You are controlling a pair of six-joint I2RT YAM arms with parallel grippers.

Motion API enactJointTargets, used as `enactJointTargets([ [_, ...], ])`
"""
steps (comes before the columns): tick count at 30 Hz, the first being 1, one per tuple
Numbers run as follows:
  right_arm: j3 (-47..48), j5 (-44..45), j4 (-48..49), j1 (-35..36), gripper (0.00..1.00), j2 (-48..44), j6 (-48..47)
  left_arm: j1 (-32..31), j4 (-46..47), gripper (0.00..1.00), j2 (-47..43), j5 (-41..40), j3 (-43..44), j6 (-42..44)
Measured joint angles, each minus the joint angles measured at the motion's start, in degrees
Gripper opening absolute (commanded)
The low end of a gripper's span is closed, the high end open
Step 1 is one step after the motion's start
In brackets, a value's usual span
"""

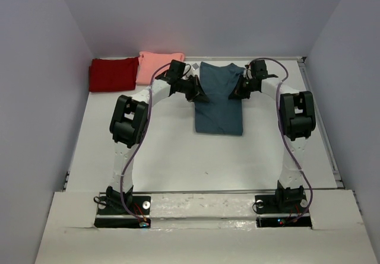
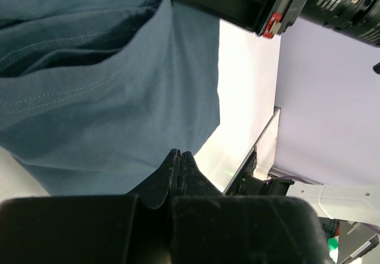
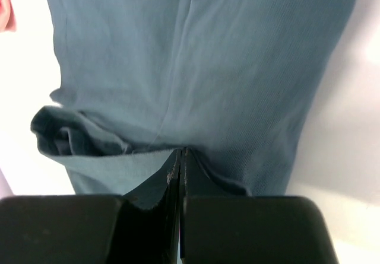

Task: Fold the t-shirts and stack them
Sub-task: Fold the folded rectangular tshirt in 1/3 of the way

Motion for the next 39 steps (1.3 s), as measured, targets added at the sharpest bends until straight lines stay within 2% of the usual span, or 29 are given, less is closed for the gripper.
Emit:
enactJointTargets([
  [9, 3.1, 2.8, 2.4, 0.0, 0.00, 3.3, -0.5, 0.0, -0.2, 0.00, 0.0, 0.1, -0.8, 0.4],
  [17, 2.4, 2.8, 2.4, 0.0, 0.00, 1.9, -0.5, 0.0, -0.4, 0.00, 0.0, 0.1, -0.8, 1.1],
  [22, -1.3, 2.6, 1.6, 0.0, 0.00, -5.5, -0.5, 0.0, -0.7, 0.00, 1.5, 0.2, 0.9, 1.7],
  [31, -9.0, -1.2, 1.1, 0.0, 0.00, -25.6, 0.2, 0.0, -0.8, 0.00, 13.0, 0.0, 9.8, 3.7],
  [35, -13.2, -2.9, 0.0, 0.1, 0.00, -30.5, 0.8, 0.3, -1.8, 0.00, 17.8, 0.3, 13.4, 4.3],
  [39, -18.0, -3.6, -2.1, 0.5, 0.00, -32.8, 1.1, 0.7, -2.0, 0.00, 18.2, -0.6, 15.2, 4.6],
])
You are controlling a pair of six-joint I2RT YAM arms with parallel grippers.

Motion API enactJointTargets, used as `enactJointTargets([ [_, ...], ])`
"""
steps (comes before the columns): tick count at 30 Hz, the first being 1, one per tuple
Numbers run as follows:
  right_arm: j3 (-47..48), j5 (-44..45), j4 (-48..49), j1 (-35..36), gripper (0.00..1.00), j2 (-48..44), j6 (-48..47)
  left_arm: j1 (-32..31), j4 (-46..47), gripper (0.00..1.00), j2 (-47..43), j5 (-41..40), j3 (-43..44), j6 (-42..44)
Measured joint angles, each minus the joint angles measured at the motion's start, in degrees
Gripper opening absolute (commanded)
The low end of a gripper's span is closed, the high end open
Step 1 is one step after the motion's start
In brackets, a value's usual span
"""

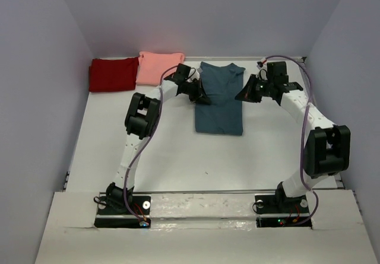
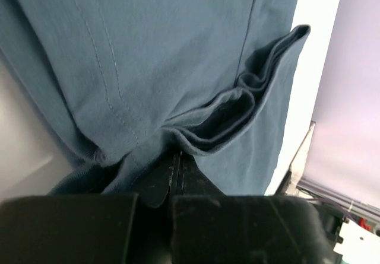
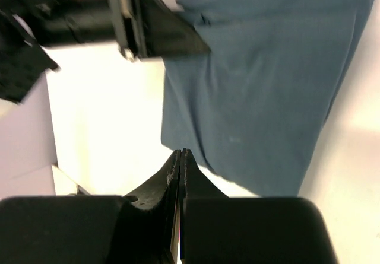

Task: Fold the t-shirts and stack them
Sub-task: Fold the folded rectangular tshirt in 1/3 of the way, then grab one side of the 2/3 rectangular tshirt with both arms

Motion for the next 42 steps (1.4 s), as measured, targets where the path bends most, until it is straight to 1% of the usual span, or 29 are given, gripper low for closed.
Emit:
enactJointTargets([
  [3, -4.3, -0.3, -1.9, 0.4, 0.00, -1.4, 0.3, 0.4, 1.0, 0.00, 0.0, -1.1, 0.7, -0.2],
  [7, -9.4, -0.6, -3.4, 1.0, 0.00, -2.3, 1.1, 2.0, 3.4, 0.00, 0.3, -1.6, 2.1, -2.8],
  [8, -10.4, -0.6, -3.6, 1.0, 0.02, -2.5, 1.1, 2.4, 4.0, 0.00, 0.3, -1.7, 2.7, -3.5],
  [11, -13.2, -0.6, -4.7, 1.0, 0.25, -3.3, 1.3, 3.4, 6.3, 0.00, 0.1, -2.0, 4.0, -4.7],
  [12, -13.7, -0.6, -5.1, 1.0, 0.38, -3.6, 1.7, 3.8, 6.9, 0.02, -0.4, -2.1, 3.7, -5.2],
  [13, -14.2, -0.6, -5.1, 1.0, 0.44, -3.8, 1.5, 4.0, 7.5, 0.04, -1.5, -2.3, 2.6, -5.5],
  [14, -14.7, -0.8, -5.2, 1.0, 0.48, -4.2, 1.8, 4.1, 8.1, 0.09, -3.0, -2.4, 0.4, -5.7],
  [15, -15.2, -1.0, -5.2, 1.0, 0.58, -4.7, 2.1, 4.1, 8.1, 0.24, -5.3, -2.4, -2.7, -5.9],
  [16, -15.6, -1.3, -5.1, 1.0, 0.63, -5.0, 2.3, 4.1, 8.0, 0.33, -7.5, -2.4, -5.3, -6.0],
  [17, -16.1, -1.9, -5.2, 1.0, 0.64, -5.3, 2.6, 4.0, 8.6, 0.41, -10.2, -2.4, -8.8, -6.1],
  [18, -16.4, -2.4, -5.1, 1.0, 0.65, -5.4, 2.8, 3.8, 8.5, 0.55, -13.1, -2.1, -12.2, -5.9],
  [21, -17.2, -3.7, -5.1, 1.0, 0.65, -5.4, 3.1, 3.6, 7.9, 0.65, -22.2, -1.1, -23.6, -5.0],
  [22, -17.4, -4.0, -5.1, 1.0, 0.65, -5.4, 3.1, 3.6, 7.7, 0.65, -24.3, -1.0, -24.3, -4.9],
  [25, -19.5, -4.2, -4.8, 1.0, 0.65, -5.9, 3.0, 3.4, 8.0, 0.65, -32.0, -0.7, -33.0, -3.2],
  [28, -22.2, -3.4, -4.7, 1.0, 0.65, -7.0, 2.6, 3.3, 7.4, 0.65, -36.4, -0.6, -40.2, -1.5],
  [34, -26.6, -1.5, -3.9, 1.0, 0.64, -8.3, 1.1, 3.3, 5.3, 0.65, -37.6, -0.8, -48.5, 1.9],
  [38, -29.0, -0.3, -3.3, 0.9, 0.64, -10.3, 0.6, 3.3, 4.5, 0.65, -37.7, -1.4, -50.5, 4.2],
  [42, -29.4, -0.1, -2.7, -0.5, 0.63, -10.8, -0.1, 3.3, 5.3, 0.65, -37.7, -2.1, -51.5, 5.5],
])
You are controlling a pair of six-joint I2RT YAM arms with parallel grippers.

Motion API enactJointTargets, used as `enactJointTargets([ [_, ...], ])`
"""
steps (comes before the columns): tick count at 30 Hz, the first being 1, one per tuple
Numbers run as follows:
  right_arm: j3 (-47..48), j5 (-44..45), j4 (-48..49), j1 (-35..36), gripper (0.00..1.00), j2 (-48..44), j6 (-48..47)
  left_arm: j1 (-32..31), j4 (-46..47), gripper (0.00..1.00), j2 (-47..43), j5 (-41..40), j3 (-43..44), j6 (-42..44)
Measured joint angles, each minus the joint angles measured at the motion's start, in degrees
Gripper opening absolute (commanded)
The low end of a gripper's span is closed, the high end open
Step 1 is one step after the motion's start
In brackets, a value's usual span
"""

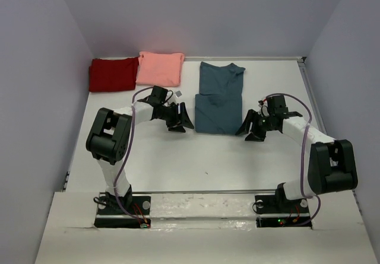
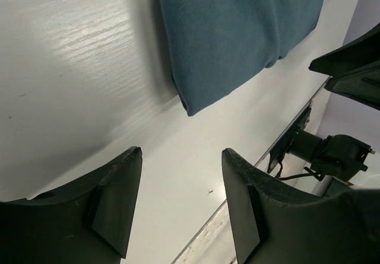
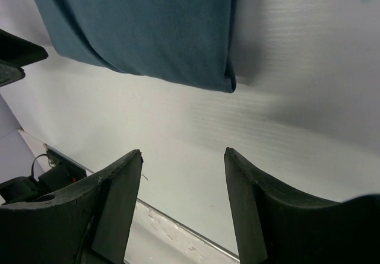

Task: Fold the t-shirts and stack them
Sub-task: Grab one side of the 2/3 rectangular tshirt with both arms

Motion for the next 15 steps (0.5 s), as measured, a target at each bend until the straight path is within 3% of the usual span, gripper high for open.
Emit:
enactJointTargets([
  [15, 0.4, -0.2, 3.9, -2.8, 0.56, 6.9, -2.2, 0.0, 6.0, 0.65, 2.1, -1.6, -0.9, 0.1],
])
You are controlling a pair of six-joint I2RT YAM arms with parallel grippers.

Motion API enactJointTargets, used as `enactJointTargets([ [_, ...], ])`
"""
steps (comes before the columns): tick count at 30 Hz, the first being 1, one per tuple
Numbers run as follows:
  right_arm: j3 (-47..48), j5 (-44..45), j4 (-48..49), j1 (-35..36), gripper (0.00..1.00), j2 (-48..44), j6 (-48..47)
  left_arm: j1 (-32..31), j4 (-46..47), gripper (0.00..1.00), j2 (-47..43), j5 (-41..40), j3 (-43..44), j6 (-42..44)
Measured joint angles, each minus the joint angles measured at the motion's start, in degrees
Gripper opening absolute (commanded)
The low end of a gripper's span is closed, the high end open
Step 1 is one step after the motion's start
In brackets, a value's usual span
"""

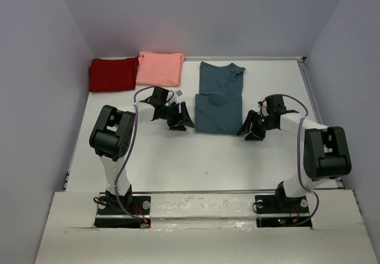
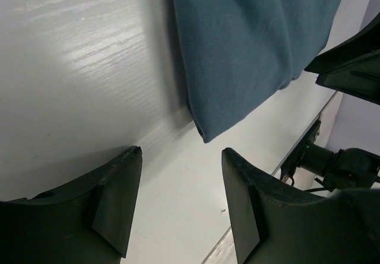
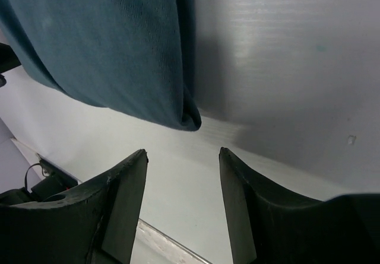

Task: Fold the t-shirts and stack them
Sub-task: Grab one side of the 2/3 rectangular tshirt with both arms

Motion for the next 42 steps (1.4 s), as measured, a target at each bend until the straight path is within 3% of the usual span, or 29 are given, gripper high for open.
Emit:
enactJointTargets([
  [9, 3.8, -0.4, 2.3, -0.1, 0.50, 4.5, -0.5, 0.0, 0.4, 0.65, 1.7, -0.1, 1.6, -0.3],
  [11, 4.5, -0.6, 2.6, -0.1, 0.44, 5.1, -0.7, 0.0, 0.7, 0.65, 1.7, -0.1, 1.7, -0.3],
  [14, 5.1, -0.9, 3.0, -0.1, 0.28, 6.1, -1.0, 0.0, 0.7, 0.65, 1.7, -0.1, 1.7, -0.3],
  [15, 5.5, -1.1, 3.3, -0.1, 0.14, 6.7, -1.1, 0.0, 0.7, 0.65, 1.7, -0.1, 1.7, -0.3],
  [18, 5.6, -1.4, 3.6, -0.2, 0.00, 7.8, -1.2, 0.0, 0.7, 0.65, 1.7, -0.1, 1.7, -0.3],
  [39, 5.6, -1.6, 3.9, -0.2, 0.01, 8.1, -1.3, -1.0, 1.1, 0.64, 4.4, 0.8, 4.2, -1.4],
  [42, 5.6, -1.6, 3.9, -0.2, 0.01, 8.1, -1.3, -1.9, 1.1, 0.58, 4.4, 1.0, 4.2, -2.0],
])
